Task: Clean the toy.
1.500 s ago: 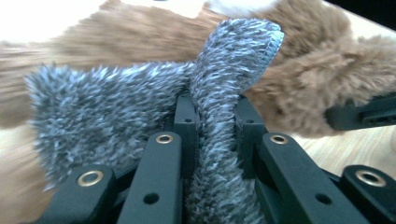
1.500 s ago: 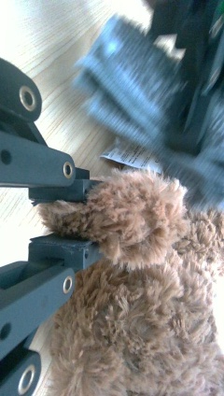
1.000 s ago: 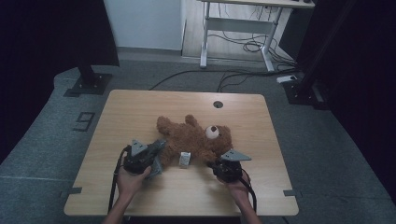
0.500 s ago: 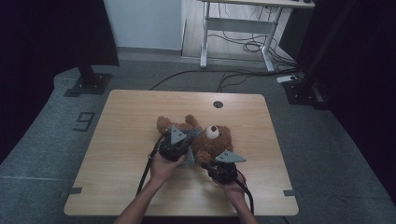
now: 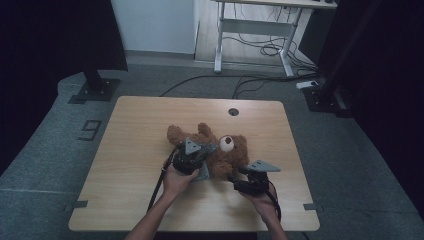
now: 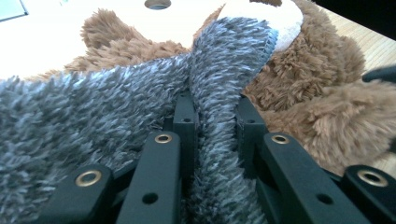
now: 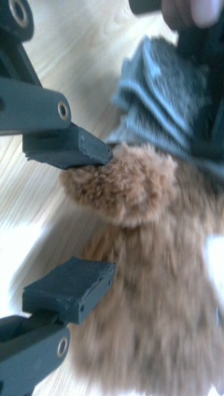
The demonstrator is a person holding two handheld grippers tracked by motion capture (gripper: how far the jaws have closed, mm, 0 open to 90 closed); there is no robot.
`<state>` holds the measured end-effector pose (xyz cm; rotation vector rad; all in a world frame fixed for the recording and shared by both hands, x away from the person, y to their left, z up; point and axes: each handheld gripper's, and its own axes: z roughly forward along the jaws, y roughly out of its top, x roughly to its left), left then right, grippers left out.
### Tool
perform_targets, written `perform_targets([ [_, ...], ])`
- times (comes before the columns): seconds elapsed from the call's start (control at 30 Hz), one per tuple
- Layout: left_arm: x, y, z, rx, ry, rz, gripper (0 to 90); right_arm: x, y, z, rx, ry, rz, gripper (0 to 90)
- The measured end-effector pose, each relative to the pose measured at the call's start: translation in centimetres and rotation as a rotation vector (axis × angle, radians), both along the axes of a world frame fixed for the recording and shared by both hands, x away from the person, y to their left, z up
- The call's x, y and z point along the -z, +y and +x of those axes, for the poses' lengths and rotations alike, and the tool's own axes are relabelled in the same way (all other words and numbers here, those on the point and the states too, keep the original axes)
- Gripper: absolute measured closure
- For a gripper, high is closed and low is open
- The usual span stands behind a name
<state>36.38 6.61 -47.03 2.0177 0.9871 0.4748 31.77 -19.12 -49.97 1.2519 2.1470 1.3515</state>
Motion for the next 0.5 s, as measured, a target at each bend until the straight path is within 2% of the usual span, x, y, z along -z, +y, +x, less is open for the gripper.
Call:
perform_targets([
  [0.03,0.0,0.0,0.0,0.001,0.001,-0.003,74.8,0.0,0.0,0.0,0.000,0.000,0.000,40.1],
  [0.1,0.1,0.2,-0.1,0.000,0.006,-0.011,74.9,-0.1,-1.3,0.2,0.042,0.000,0.020,39.1],
  [0.17,0.2,0.3,-0.2,0.003,0.004,-0.008,74.9,0.0,-2.1,0.4,0.080,0.000,0.019,36.9],
  [0.2,0.2,0.3,-0.2,0.003,0.004,-0.008,74.9,0.0,-2.1,0.4,0.080,0.000,0.019,36.9],
  [0.23,0.2,0.3,-0.2,0.004,0.003,-0.008,74.9,0.2,-2.5,0.7,0.118,-0.004,-0.002,34.4],
  [0.33,0.3,0.3,-0.4,0.004,0.000,-0.009,74.9,0.5,-2.4,1.2,0.140,0.000,-0.026,31.9],
  [0.37,0.4,0.3,-0.5,0.005,-0.002,-0.009,74.9,0.8,-2.2,1.7,0.166,0.000,-0.047,30.2],
  [0.5,0.5,0.3,-0.6,0.007,-0.001,-0.014,74.9,0.7,-1.3,2.5,0.182,-0.016,-0.082,28.9],
])
